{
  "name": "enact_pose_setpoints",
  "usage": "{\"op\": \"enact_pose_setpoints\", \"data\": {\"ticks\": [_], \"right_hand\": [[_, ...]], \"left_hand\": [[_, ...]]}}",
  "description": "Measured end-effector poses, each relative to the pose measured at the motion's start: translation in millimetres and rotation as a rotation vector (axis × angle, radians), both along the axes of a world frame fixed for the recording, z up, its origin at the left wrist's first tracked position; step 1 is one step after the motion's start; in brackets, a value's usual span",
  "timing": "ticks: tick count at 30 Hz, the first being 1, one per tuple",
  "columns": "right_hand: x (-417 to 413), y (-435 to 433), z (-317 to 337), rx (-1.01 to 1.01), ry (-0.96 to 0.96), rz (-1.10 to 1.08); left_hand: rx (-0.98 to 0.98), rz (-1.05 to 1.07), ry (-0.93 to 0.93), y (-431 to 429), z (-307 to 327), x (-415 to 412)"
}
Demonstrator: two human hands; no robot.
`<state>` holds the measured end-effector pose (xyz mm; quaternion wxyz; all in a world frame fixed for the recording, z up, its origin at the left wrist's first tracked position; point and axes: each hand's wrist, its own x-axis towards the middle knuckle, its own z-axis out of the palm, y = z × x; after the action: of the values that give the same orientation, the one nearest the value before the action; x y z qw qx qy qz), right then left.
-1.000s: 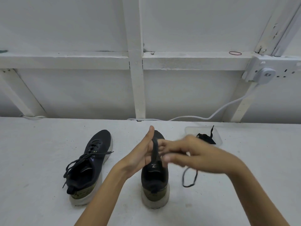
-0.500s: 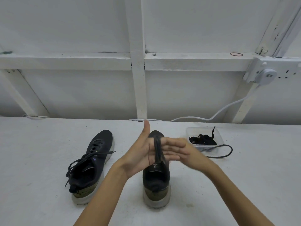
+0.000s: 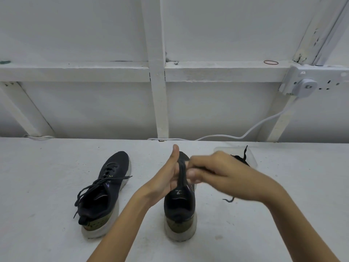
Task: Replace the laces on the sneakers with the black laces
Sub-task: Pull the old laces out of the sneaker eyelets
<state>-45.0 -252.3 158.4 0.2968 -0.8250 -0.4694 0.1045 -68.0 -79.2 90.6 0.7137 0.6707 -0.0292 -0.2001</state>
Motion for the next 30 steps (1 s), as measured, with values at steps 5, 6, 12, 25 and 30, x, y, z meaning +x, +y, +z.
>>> {"op": "enact_pose_setpoints", "data": {"ticks": [5, 6, 12, 25, 30], "right_hand": [[41, 10, -11, 0.173, 0.045, -0.157], [47, 12, -19, 0.184, 0.062, -0.186], [32, 19, -68, 0.185, 0.271, -0.242], [-12, 9, -96, -0.050, 0.134, -0.118], [-15, 4, -68, -0.098, 0.082, -0.059]], "left_hand": [[-0.044, -0.154, 0.004, -7, -3, -6], [-0.055, -0.169, 0.000, -6, -3, -6], [-0.221, -0.132, -0.032, 2, 6, -4], [-0.333, -0.069, -0.030, -1, 13, 3], [-0.180, -0.010, -0.049, 4, 7, 6]]}}
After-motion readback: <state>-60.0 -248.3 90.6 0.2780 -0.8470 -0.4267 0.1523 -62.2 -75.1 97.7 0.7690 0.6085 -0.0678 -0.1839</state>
